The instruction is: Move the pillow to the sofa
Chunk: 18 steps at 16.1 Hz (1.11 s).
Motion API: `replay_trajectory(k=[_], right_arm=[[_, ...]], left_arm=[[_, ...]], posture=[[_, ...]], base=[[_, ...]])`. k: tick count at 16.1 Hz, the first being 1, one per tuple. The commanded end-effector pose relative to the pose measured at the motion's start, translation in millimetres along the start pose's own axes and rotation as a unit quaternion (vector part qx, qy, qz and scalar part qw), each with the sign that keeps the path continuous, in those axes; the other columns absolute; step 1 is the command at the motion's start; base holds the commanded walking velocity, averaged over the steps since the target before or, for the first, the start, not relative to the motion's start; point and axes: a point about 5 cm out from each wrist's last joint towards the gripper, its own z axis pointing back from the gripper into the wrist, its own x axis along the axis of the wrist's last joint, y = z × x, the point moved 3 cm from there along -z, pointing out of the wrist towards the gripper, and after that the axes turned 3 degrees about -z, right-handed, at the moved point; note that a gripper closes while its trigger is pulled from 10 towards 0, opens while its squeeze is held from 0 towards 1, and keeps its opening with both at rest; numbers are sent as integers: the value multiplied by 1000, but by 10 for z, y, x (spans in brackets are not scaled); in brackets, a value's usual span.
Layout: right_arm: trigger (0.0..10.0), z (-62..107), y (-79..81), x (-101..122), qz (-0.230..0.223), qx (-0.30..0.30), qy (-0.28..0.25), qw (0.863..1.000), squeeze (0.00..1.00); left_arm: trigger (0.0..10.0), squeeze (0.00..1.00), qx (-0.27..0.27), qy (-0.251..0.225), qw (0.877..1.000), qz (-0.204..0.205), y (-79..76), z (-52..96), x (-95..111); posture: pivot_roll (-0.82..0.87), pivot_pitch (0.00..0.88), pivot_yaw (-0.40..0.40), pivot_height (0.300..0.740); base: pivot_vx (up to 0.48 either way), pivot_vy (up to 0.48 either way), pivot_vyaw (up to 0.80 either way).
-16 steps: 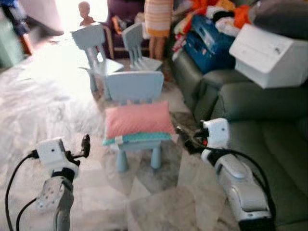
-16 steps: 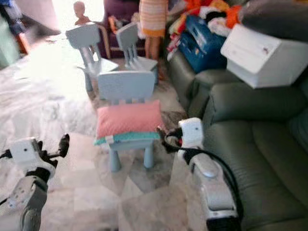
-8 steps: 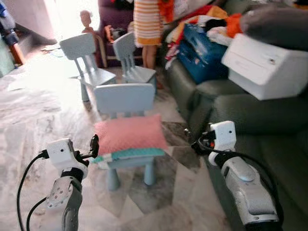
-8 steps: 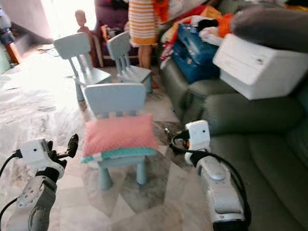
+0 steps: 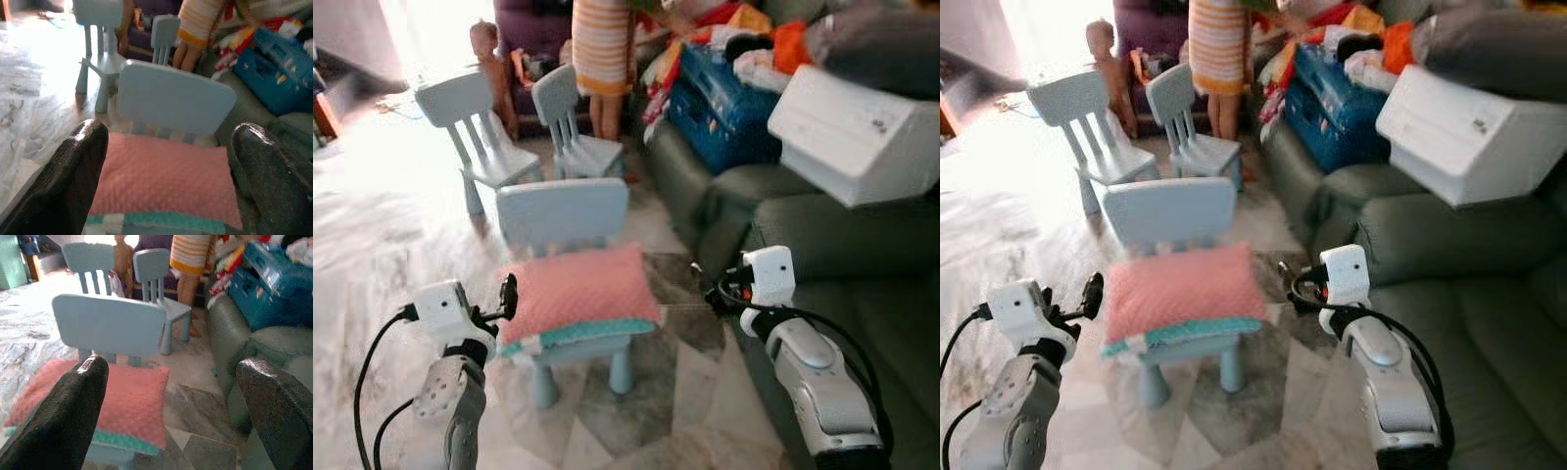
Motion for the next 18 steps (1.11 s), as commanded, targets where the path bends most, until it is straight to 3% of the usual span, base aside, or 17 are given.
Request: replay_trajectory(k=[1,5,7,10,18], right_arm=[[10000,-23,65,58,0,10,-12,1000,0],[10000,-18,58,62,6,7,-16,1000,0],[10000,-22,56,65,9,6,-17,1000,0],[10000,-37,53,47,10,5,-14,1000,0],[10000,-63,64,76,13,8,-20,1000,0]], left_arm=[[10000,0,20,3,1000,0,84,7,-3],[10000,0,12,10,1000,-14,-1,3,-16],[10000,0,-15,9,1000,1,-51,2,-20],[10000,0,-11,-1,1000,-13,-30,2,10],[10000,0,-21,-3,1000,10,0,28,24]], posture=[[-43,5,-19,740],[-44,3,-14,740],[-43,2,-14,740],[-37,0,-14,740],[-30,0,-18,740]], base=[[0,0,0],[0,0,0],[0,0,644],[0,0,715],[0,0,0]])
